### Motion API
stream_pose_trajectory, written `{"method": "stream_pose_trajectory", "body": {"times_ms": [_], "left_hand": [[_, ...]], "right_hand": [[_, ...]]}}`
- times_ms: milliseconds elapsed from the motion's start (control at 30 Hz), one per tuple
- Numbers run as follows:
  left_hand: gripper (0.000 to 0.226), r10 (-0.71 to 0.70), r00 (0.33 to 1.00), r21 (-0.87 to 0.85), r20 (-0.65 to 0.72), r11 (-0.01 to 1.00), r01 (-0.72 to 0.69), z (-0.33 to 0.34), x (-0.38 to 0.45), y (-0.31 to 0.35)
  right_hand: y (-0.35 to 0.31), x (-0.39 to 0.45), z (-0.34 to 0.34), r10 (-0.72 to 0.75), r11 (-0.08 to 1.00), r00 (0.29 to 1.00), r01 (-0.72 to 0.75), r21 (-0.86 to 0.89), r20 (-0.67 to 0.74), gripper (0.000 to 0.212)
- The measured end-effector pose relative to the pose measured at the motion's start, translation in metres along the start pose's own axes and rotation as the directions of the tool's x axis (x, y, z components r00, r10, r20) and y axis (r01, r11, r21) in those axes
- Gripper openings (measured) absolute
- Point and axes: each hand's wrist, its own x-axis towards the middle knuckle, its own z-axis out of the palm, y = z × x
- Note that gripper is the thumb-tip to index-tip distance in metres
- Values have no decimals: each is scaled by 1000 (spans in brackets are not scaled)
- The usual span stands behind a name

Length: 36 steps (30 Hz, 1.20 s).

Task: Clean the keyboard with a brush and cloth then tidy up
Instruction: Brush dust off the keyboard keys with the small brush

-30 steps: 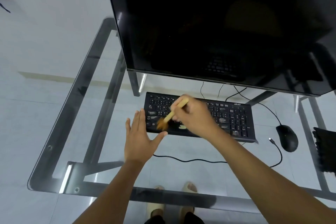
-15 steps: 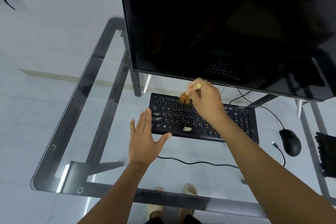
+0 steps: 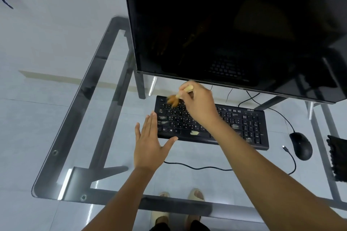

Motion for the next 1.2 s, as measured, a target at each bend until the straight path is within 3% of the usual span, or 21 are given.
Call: {"method": "stream_pose_trajectory", "body": {"times_ms": [67, 167, 267, 300, 400, 467, 567, 600, 700, 733, 833, 867, 1000, 1067, 1133, 1200], "left_hand": [[94, -3, 1000, -3, -6, 1000, 3, 0, 1, 0], [93, 3, 1000, 7, -11, 1000, -3, 0, 0, -3], [94, 4, 1000, -7, -7, 1000, -4, 0, 0, -2], [94, 3, 1000, -9, -8, 1000, -3, 0, 0, -1], [94, 3, 1000, -8, -6, 1000, -3, -1, 0, -2], [94, -1, 1000, -8, 7, 1000, 1, -2, 0, -3], [94, 2, 1000, -15, -1, 1000, -2, -2, 0, -1], [94, 2, 1000, -15, -4, 1000, -2, -2, 0, -1], [95, 1, 1000, -7, 1, 1000, -1, -2, 0, -3], [95, 0, 1000, -8, 5, 1000, 0, -2, -1, -3], [95, 0, 1000, -16, 5, 1000, 0, -1, -1, -1], [95, 2, 1000, -14, -2, 1000, -2, -1, 0, -2], [99, 3, 1000, -15, 1, 1000, -3, -1, -1, -3], [101, 7, 1000, -13, 7, 1000, -7, -1, -1, -1], [101, 10, 1000, -24, 4, 1000, -10, -2, -1, 1], [101, 9, 1000, -16, 0, 1000, -9, -4, -1, 1]], "right_hand": [[3, 1, -3, 26, 996, 999, -22, 83, -48, 6], [5, -6, -5, 147, 978, 980, -165, 128, 136, 7], [17, -6, -18, 121, 993, 986, -121, 7, -116, 9], [20, -6, -23, 138, 990, 982, -135, 39, -127, 10], [22, -16, -27, 252, 935, 952, -286, 210, 173, 10], [28, -20, -30, 248, 956, 961, -263, 132, 123, 9], [35, -24, -42, 183, 983, 971, -176, 60, -153, 11], [34, -26, -43, 194, 979, 972, -183, 91, -131, 12], [32, -38, -36, 284, 935, 943, -312, 166, 172, 11], [34, -40, -35, 267, 950, 950, -288, 123, 161, 11], [36, -38, -40, 101, 990, 983, -114, -79, -152, 11], [31, -39, -39, 60, 994, 982, -75, -75, -177, 12], [-1, -60, -5, 99, 978, 984, -124, 171, 146, 20], [-5, -67, 6, 95, 979, 960, -138, 151, 262, 18], [0, -60, -1, 129, 986, 966, -149, 76, 222, 15], [15, -48, -17, 146, 989, 988, -145, -23, 50, 12]]}}
